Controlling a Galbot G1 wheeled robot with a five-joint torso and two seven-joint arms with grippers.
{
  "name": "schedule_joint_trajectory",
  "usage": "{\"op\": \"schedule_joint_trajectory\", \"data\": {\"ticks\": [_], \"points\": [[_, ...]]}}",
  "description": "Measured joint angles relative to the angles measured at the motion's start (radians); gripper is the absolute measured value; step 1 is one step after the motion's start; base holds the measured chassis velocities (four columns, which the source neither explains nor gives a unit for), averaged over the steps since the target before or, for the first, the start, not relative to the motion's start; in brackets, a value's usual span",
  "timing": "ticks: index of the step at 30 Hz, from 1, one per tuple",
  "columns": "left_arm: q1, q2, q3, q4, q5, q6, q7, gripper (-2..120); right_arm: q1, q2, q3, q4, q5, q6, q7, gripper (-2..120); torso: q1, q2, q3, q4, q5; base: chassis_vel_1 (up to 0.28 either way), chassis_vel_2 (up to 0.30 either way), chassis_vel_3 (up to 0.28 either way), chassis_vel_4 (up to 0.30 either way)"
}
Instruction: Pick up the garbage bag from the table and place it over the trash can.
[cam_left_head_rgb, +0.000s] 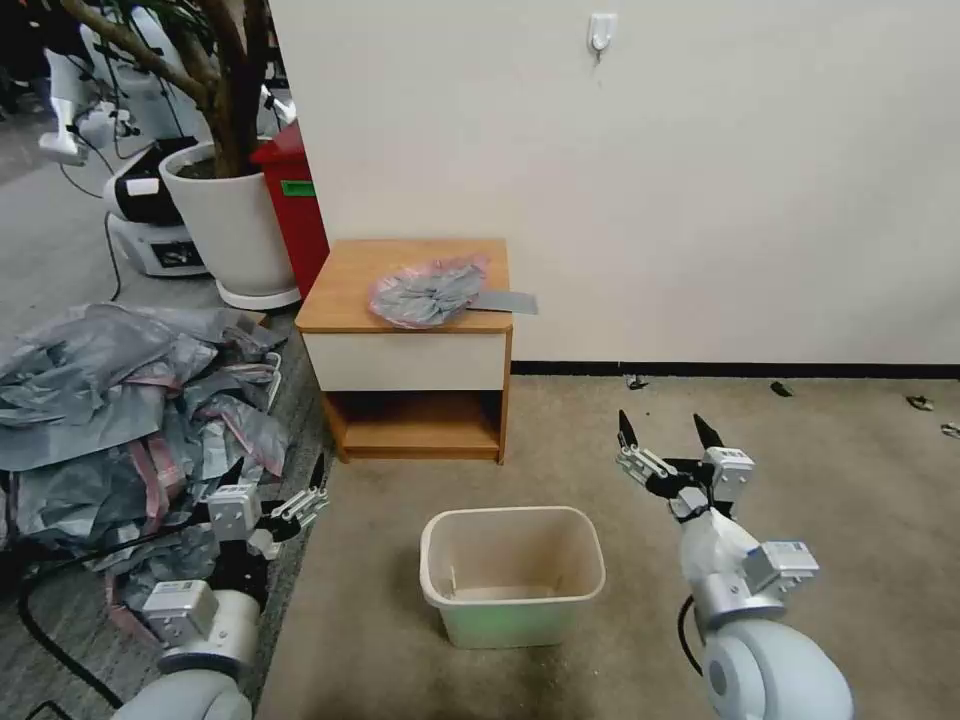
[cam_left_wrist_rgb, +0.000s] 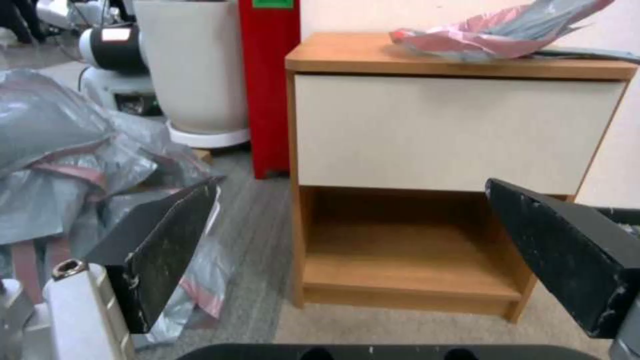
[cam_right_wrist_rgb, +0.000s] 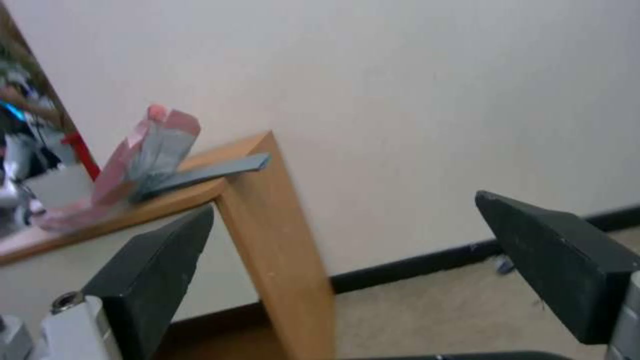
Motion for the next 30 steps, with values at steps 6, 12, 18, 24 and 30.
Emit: {"op": "schedule_joint_trajectory", "data": {"ticks": [6, 12, 18, 24, 30], "points": [[0.003, -0.01, -0.001, 0.004, 0.001, -0.002, 0.001, 100, 0.118, -0.059, -0.061, -0.039, 0.331, -0.091, 0.127, 99, 0.0, 0.0, 0.0, 0.0, 0.0001, 0.0, 0.0, 0.0, 0.0], [-0.002, -0.022, -0.002, 0.016, 0.0, -0.013, 0.004, 100, 0.3, -0.122, -0.113, -0.101, 0.84, -0.151, 0.316, 98, 0.0, 0.0, 0.0, 0.0001, 0.0001, 0.0, 0.0, 0.0, 0.0], [-0.008, -0.039, -0.007, 0.022, 0.0, -0.028, 0.022, 100, 0.446, -0.14, -0.142, -0.201, 1.146, -0.153, 0.424, 96, 0.0, 0.0, 0.0, 0.0, 0.0, 0.0, 0.0, 0.0, 0.0], [-0.024, -0.056, -0.015, 0.033, 0.0, -0.028, 0.028, 100, 0.617, -0.121, -0.175, -0.368, 1.3, -0.13, 0.473, 95, 0.0, 0.0, 0.0, 0.0, 0.0, 0.0, 0.0, 0.0, 0.0], [-0.031, -0.065, -0.027, 0.04, 0.0, -0.03, 0.029, 100, 0.745, -0.103, -0.209, -0.531, 1.284, -0.116, 0.458, 92, 0.0, 0.0, 0.0, 0.0002, 0.0, 0.0, 0.0, 0.0, 0.0]]}}
